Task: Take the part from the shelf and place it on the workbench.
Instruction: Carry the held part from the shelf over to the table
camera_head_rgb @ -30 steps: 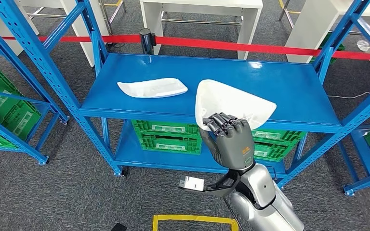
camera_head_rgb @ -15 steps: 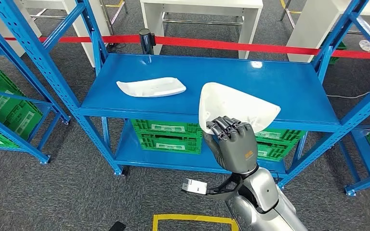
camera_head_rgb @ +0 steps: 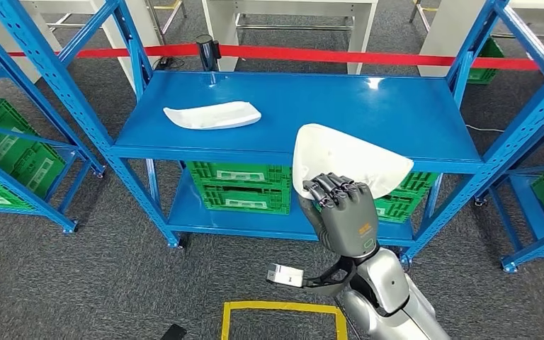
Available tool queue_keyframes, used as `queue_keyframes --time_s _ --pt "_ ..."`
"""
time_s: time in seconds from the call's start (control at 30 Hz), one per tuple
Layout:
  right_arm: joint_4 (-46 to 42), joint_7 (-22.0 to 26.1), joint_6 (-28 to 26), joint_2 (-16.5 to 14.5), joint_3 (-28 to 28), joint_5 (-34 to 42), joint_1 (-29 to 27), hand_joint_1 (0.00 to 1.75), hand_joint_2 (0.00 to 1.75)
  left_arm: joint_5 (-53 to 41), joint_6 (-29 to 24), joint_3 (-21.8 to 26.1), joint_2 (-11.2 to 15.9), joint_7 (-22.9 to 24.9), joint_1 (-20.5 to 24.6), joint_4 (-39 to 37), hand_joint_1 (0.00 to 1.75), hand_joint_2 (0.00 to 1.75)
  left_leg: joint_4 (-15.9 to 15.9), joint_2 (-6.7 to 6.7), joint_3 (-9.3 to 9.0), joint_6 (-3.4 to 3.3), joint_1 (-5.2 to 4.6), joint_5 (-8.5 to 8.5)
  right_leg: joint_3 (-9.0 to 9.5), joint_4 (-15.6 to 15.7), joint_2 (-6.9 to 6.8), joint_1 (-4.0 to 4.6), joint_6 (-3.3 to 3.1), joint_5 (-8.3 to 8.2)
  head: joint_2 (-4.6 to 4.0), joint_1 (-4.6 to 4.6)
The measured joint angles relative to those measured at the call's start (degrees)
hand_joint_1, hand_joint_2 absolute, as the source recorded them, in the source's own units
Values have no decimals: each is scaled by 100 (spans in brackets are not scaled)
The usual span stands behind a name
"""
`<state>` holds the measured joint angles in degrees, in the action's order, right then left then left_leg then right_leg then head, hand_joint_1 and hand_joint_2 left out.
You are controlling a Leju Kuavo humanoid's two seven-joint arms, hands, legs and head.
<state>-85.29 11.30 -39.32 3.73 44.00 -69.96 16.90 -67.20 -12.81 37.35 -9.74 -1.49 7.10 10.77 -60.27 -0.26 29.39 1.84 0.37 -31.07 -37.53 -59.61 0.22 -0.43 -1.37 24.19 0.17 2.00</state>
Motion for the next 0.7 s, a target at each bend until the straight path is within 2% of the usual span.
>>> queue_keyframes --time_s 0.03,0.1,0.13,0.17,0.2,0.27,0.3,0.33,0.37,0.4,0.43,0.47,0.5,0.53,0.57,0.63,0.67,0.7 --pt "-4 4 0 -4 -2 -2 1 168 175 -2 -5 0 1 -2 10 4 0 175 174 -2 -96 -26 -27 -12 -3 6 -5 -6 35 -37 0 5" --pt "-4 10 -1 -8 -5 -3 2 168 175 -15 -9 0 -5 -8 13 7 0 175 230 -4 -61 -84 -47 55 1 44 -10 -13 117 -118 0 15" --pt "-5 11 -3 -8 -9 -2 2 168 175 -26 -9 0 -9 -12 14 7 0 175 255 8 -35 -128 -38 101 -19 33 -6 -18 154 -103 0 20" --pt "-5 10 -7 -5 -13 -1 2 168 175 -39 -9 0 -12 -15 17 9 0 175 274 22 0 -180 -24 164 -60 -38 -3 -19 187 3 0 15" --pt "-6 9 -10 -2 -18 1 3 168 175 -51 -10 0 -13 -18 21 12 0 175 291 36 52 -222 -8 237 -134 -228 0 -22 217 218 0 10" --pt "-7 7 -19 7 -23 5 0 168 175 -73 -11 0 -18 -6 31 17 0 175 286 52 206 -269 -7 365 -333 -910 0 -35 263 792 0 0" --pt "-7 5 -21 14 -24 8 -5 168 175 -80 -12 0 -20 7 31 18 0 175 275 57 296 -270 -9 427 -412 -1275 0 -37 282 981 0 -2" --pt "-7 3 -23 23 -24 11 -14 168 175 -87 -13 0 -24 23 29 17 0 175 259 62 385 -267 -11 483 -424 -1514 0 -37 294 1031 0 -3" --pt "-6 2 -25 31 -24 15 -23 168 175 -91 -16 0 -25 41 28 16 0 175 238 67 474 -259 -10 533 -348 -1572 -1 -38 299 962 0 -5" --pt "-6 2 -27 37 -24 17 -34 168 175 -92 -23 0 -25 55 26 16 0 175 208 70 559 -246 -9 578 -157 -1403 -1 -39 296 813 0 -5" --pt "-6 4 -30 40 -24 19 -43 168 175 -91 -33 0 -26 68 26 16 0 175 171 72 636 -229 -7 615 127 -1060 -2 -40 286 677 0 -6" --pt "-6 10 -33 40 -24 23 -51 168 175 -85 -49 0 -28 80 24 16 0 175 130 69 704 -204 -14 647 444 -624 -1 -33 263 645 0 -6" --pt "-7 22 -39 39 -23 30 -62 168 175 -76 -68 0 -30 86 18 16 0 175 101 66 748 -173 -19 680 687 -273 1 -21 228 653 0 -1" --pt "-8 40 -45 39 -23 40 -70 168 175 -66 -88 0 -31 89 12 16 0 175 82 63 771 -138 -23 713 827 -34 4 -8 189 706 0 -3" --pt "-8 58 -49 38 -23 52 -78 168 175 -54 -105 0 -32 89 5 16 0 175 81 61 784 -100 -24 753 862 69 7 11 147 749 0 -4" --pt "-7 96 -50 36 -24 79 -83 168 175 -38 -125 2 -31 84 -13 14 0 175 94 53 810 -24 -12 814 783 95 -1 8 58 664 0 -14" --pt "-5 108 -48 32 -24 90 -82 168 175 -32 -128 4 -30 82 -22 13 0 175 52 45 854 10 -7 742 738 105 -10 -1 8 600 0 -9" --pt "-3 115 -45 24 -24 99 -80 168 175 -28 -129 6 -28 81 -32 12 0 175 -81 38 917 41 0 566 682 122 -20 -16 -37 527 0 -2"
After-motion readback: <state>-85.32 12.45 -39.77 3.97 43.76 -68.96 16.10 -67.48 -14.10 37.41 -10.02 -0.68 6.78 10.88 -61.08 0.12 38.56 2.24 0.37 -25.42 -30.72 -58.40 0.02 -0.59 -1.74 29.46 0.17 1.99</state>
